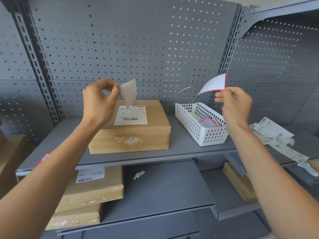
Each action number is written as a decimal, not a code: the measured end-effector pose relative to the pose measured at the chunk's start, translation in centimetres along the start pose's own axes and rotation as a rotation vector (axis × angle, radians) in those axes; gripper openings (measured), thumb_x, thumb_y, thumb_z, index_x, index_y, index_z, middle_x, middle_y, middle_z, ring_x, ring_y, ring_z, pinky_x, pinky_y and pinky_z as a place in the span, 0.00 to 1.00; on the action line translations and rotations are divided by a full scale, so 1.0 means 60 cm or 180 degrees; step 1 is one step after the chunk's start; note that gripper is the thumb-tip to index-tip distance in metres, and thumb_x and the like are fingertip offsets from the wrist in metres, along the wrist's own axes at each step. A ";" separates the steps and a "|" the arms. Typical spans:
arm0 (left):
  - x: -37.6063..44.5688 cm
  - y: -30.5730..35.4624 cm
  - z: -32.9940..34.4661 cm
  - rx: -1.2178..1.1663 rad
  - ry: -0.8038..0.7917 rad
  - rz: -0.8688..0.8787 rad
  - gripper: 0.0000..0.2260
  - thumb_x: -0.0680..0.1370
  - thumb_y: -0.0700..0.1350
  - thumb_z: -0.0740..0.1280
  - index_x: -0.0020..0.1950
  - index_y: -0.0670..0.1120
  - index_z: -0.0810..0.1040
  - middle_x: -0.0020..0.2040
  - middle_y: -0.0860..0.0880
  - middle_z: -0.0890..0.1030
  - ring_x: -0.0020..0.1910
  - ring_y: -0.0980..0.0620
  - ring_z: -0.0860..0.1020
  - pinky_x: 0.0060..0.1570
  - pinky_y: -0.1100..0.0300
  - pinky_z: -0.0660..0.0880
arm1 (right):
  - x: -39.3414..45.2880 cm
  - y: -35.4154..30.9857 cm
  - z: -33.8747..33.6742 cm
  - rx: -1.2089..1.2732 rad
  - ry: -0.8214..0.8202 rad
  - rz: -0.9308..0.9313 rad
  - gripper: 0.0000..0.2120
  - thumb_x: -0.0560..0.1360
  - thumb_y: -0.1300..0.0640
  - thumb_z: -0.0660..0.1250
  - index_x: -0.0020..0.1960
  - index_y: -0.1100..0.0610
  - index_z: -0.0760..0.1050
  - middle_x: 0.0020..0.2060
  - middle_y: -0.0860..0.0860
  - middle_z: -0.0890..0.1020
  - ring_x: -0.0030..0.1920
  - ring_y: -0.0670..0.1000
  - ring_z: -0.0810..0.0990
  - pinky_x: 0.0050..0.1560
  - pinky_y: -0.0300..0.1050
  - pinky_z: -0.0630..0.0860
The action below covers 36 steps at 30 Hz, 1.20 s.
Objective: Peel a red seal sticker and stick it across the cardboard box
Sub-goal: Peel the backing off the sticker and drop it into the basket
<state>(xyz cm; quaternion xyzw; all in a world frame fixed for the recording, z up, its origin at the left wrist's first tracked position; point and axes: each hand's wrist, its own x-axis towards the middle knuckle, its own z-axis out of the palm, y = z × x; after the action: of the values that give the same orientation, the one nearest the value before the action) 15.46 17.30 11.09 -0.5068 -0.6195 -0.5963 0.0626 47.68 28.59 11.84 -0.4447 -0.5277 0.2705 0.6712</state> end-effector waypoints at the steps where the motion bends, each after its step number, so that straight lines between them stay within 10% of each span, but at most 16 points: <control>1: -0.001 0.006 0.009 -0.0046 -0.0002 0.0003 0.07 0.80 0.47 0.66 0.45 0.48 0.81 0.42 0.61 0.81 0.44 0.69 0.77 0.47 0.70 0.70 | 0.001 0.000 -0.007 -0.0038 0.0015 0.0001 0.08 0.76 0.64 0.63 0.47 0.57 0.80 0.38 0.49 0.86 0.31 0.44 0.81 0.32 0.31 0.72; 14: -0.020 0.038 0.095 -0.0310 -0.0162 0.0079 0.09 0.80 0.48 0.66 0.47 0.45 0.82 0.42 0.56 0.82 0.43 0.71 0.77 0.55 0.58 0.74 | -0.005 0.059 -0.081 -0.0889 -0.0402 0.0651 0.10 0.76 0.63 0.65 0.38 0.59 0.81 0.29 0.49 0.78 0.23 0.43 0.68 0.27 0.38 0.65; 22: -0.032 0.043 0.104 -0.0343 -0.0195 -0.0032 0.07 0.80 0.46 0.65 0.46 0.46 0.82 0.40 0.61 0.80 0.41 0.72 0.76 0.48 0.67 0.71 | -0.002 0.070 -0.107 -0.1246 -0.0659 0.0713 0.15 0.76 0.58 0.72 0.39 0.70 0.80 0.26 0.51 0.75 0.18 0.42 0.65 0.29 0.40 0.62; 36: -0.040 0.050 0.072 -0.0070 0.0034 -0.0152 0.07 0.78 0.47 0.65 0.44 0.48 0.81 0.40 0.55 0.82 0.41 0.64 0.79 0.43 0.76 0.70 | -0.029 0.021 -0.050 -0.0961 -0.0637 0.0353 0.04 0.76 0.61 0.71 0.45 0.57 0.84 0.29 0.47 0.80 0.24 0.38 0.75 0.27 0.32 0.70</control>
<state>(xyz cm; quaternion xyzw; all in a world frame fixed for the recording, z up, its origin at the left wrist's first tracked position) 21.00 18.76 10.27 -0.4892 -0.6245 -0.6071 0.0460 50.16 26.81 9.76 -0.5397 -0.6012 0.2676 0.5250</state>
